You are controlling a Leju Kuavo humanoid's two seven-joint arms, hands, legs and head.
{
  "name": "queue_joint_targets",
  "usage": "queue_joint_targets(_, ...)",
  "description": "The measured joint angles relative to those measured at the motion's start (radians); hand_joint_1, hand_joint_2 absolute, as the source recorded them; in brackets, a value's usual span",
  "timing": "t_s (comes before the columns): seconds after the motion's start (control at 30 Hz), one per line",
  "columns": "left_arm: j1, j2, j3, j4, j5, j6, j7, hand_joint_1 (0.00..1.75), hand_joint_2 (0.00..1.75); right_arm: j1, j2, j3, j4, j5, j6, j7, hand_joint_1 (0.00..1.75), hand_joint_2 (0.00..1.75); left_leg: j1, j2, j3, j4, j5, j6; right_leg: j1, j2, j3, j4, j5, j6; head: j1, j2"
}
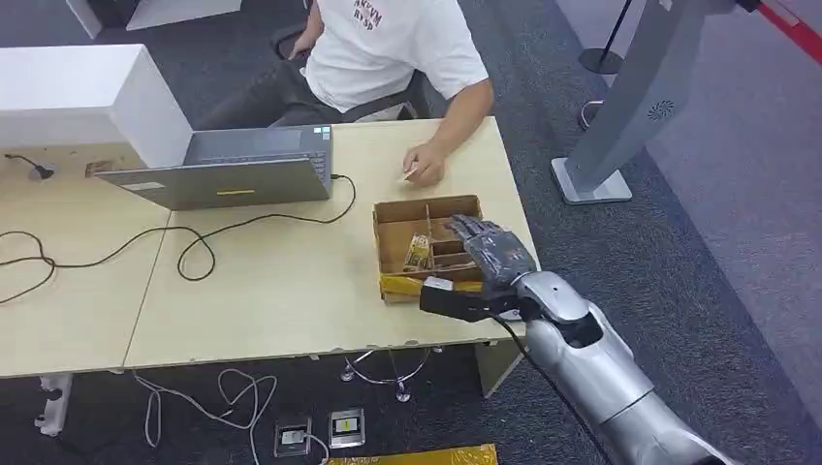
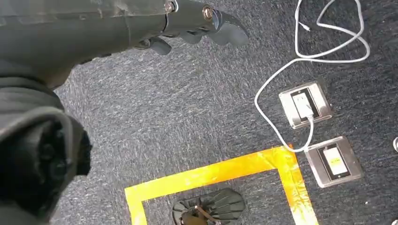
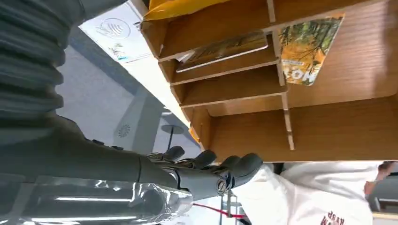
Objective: Pass the card to the sensor for recognition and then transmit it.
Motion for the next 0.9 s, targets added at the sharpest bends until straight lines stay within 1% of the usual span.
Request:
queue_joint_targets(0.2, -0.005, 0.0, -0.008, 0.0, -0.004, 0.0, 0.004, 0.0, 0.0, -0.01, 0.006, 0.001, 0.046, 0.014, -0.07, -0.008, 0.0, 1.75, 0.0, 0.0, 0.0, 0.0, 0.0, 0.0, 0.0, 0.0, 0.0, 0.0, 0.0, 0.0, 0.0, 0.0)
queue_joint_targets(0.43, -0.004, -0.003, -0.009, 0.0, -0.003, 0.0, 0.005, 0.0, 0.0, -0.031, 0.024, 0.006, 0.13, 0.021, -0.113, -0.032, 0.0, 1.75, 0.0, 0.0, 0.0, 0.0, 0.0, 0.0, 0.0, 0.0, 0.0, 0.0, 0.0, 0.0, 0.0, 0.0)
queue_joint_targets(0.67, -0.005, -0.006, -0.009, 0.0, 0.005, 0.001, 0.005, 0.0, 0.0, -0.044, 0.038, 0.006, 0.185, 0.022, -0.121, -0.037, 0.0, 1.75, 0.0, 0.0, 0.0, 0.0, 0.0, 0.0, 0.0, 0.0, 0.0, 0.0, 0.0, 0.0, 0.0, 0.0)
queue_joint_targets(0.9, -0.006, -0.01, -0.009, 0.0, 0.005, 0.001, 0.005, 0.0, 0.0, -0.046, 0.039, 0.006, 0.212, 0.019, -0.122, -0.046, 0.0, 1.75, 0.0, 0.0, 0.0, 0.0, 0.0, 0.0, 0.0, 0.0, 0.0, 0.0, 0.0, 0.0, 0.0, 0.0)
